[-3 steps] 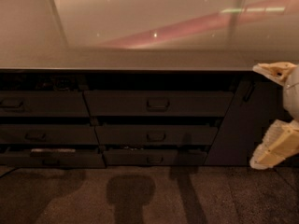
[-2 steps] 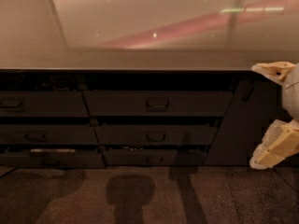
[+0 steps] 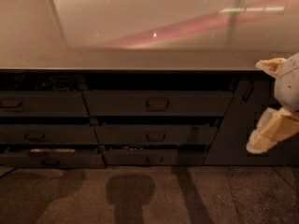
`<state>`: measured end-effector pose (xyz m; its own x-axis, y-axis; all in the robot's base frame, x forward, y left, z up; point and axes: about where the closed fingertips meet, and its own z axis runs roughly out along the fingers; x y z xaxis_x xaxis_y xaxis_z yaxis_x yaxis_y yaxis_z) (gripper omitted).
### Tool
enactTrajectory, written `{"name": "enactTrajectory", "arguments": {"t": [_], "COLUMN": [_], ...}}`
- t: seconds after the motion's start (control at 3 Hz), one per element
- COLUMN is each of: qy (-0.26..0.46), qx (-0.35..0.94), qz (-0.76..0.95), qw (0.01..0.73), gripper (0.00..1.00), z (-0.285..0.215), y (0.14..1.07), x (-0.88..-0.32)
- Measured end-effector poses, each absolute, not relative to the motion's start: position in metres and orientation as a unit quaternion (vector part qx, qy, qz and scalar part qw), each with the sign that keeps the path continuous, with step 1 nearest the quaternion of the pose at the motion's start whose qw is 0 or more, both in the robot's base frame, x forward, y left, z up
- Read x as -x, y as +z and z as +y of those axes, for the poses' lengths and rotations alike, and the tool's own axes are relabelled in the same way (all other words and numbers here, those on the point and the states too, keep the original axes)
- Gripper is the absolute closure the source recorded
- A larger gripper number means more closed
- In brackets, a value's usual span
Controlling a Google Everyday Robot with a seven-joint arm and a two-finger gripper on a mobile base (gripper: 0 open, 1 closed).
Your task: Open top drawer
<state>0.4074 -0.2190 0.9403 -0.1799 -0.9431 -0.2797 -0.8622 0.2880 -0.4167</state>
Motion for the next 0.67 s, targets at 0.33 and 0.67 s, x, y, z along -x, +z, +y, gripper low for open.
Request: {"name": "enactTrajectory", "arguments": {"t": [0.33, 0.67], "qy": [-0.07, -0.024], "qx": [0.563, 0.537], "qz": [0.791, 0.813], "qw": [0.229, 0.225], "gripper": [0.0, 0.0], "z": [-0.255, -0.288], "y": [0.898, 0.867], "x": [-0.443, -0.468]}}
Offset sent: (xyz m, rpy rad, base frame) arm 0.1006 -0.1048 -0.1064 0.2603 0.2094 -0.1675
